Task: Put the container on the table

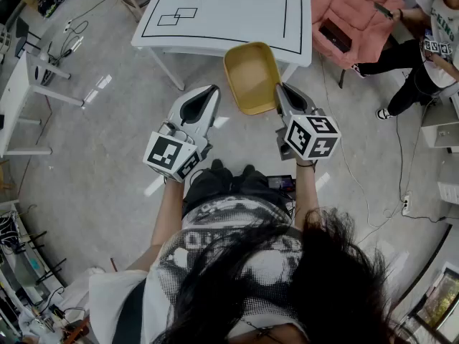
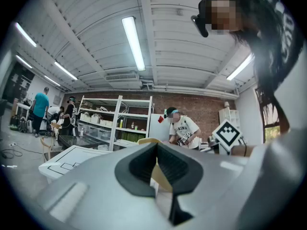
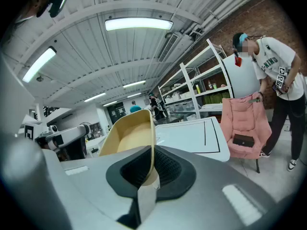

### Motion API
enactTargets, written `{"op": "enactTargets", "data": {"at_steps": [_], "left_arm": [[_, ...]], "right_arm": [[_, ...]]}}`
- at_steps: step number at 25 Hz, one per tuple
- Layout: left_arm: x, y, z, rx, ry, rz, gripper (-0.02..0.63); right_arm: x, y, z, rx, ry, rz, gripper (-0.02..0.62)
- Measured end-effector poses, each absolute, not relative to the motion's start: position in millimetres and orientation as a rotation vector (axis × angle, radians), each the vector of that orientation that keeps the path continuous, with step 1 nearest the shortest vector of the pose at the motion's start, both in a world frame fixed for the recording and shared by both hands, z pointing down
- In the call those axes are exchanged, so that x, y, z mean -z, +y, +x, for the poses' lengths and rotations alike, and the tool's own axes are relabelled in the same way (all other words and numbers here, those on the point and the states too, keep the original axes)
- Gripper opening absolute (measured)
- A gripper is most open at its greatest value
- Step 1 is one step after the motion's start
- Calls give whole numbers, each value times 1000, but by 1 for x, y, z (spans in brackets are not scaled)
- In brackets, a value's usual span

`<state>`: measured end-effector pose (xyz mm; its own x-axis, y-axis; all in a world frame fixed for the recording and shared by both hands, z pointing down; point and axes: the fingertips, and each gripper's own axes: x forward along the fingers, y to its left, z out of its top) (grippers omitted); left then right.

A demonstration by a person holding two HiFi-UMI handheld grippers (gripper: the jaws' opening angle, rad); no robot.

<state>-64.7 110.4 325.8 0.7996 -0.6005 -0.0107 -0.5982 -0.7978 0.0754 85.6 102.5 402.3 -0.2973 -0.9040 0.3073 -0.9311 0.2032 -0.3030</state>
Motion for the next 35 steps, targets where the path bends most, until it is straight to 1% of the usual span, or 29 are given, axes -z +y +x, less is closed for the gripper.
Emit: {"op": "enactTargets", "data": {"at_steps": [16,27,35], "left_arm": [[-326,122,-55,50,-961,2904,0],[-335,136,-33,62,-1042,2870,0],[-346,131,-25,18,-1078,2843,0]], "right_arm": [[-403,117,92,-668,-2393,1808,21],[-411,127,119,-652,-2430,1742,21],[-428,115,125,-700,-2451,1697,21]]}}
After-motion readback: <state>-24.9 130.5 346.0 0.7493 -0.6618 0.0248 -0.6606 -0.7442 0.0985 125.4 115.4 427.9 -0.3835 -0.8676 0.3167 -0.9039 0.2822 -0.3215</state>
